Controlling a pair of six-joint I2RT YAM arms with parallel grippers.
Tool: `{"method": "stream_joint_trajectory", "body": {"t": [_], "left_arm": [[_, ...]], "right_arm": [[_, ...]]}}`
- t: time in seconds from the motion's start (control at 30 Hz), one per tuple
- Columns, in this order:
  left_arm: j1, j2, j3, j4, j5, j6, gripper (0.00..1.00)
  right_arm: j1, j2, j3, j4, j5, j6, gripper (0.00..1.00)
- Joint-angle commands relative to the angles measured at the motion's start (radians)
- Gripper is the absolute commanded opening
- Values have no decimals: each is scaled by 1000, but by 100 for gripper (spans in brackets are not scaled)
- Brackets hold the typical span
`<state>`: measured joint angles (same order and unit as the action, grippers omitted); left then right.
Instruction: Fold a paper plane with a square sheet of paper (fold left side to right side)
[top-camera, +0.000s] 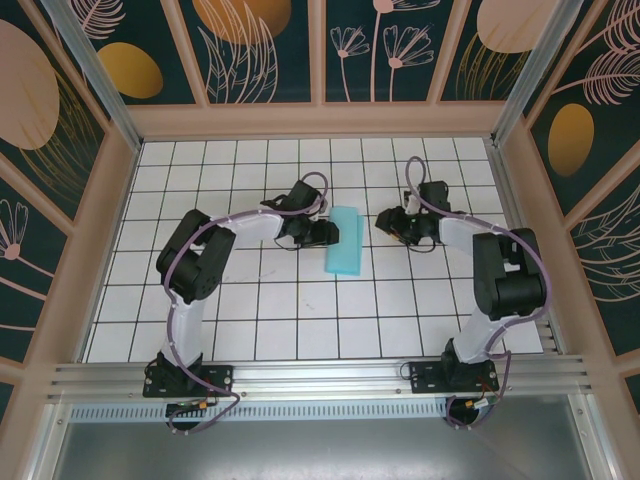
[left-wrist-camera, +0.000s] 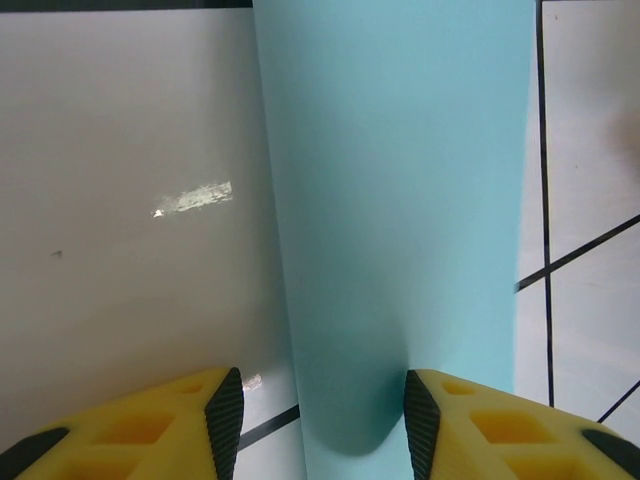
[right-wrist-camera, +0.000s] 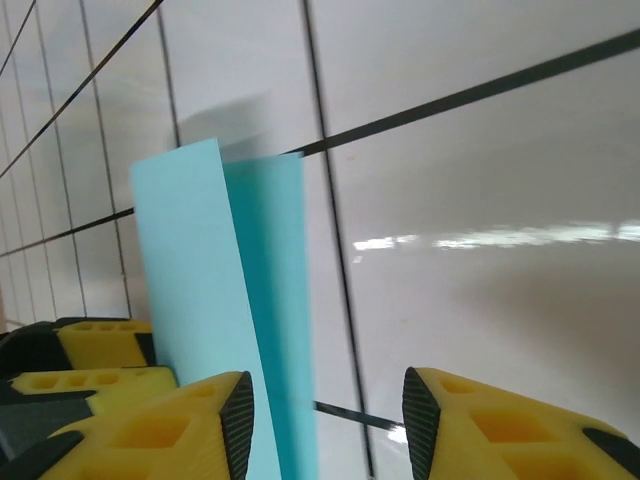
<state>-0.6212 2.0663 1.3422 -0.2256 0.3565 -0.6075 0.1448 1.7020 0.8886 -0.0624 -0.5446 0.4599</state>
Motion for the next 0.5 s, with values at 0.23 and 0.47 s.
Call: {"method": "stream_joint_trajectory", "body": {"t": [0.23, 0.47], "left_arm": [[-21, 49, 70, -116, -23, 90, 46], [-27, 66, 96, -135, -25, 98, 46]], "right_arm": [[-39, -55, -62, -39, 32, -43, 47], [-40, -51, -59, -39, 26, -43, 48]]}}
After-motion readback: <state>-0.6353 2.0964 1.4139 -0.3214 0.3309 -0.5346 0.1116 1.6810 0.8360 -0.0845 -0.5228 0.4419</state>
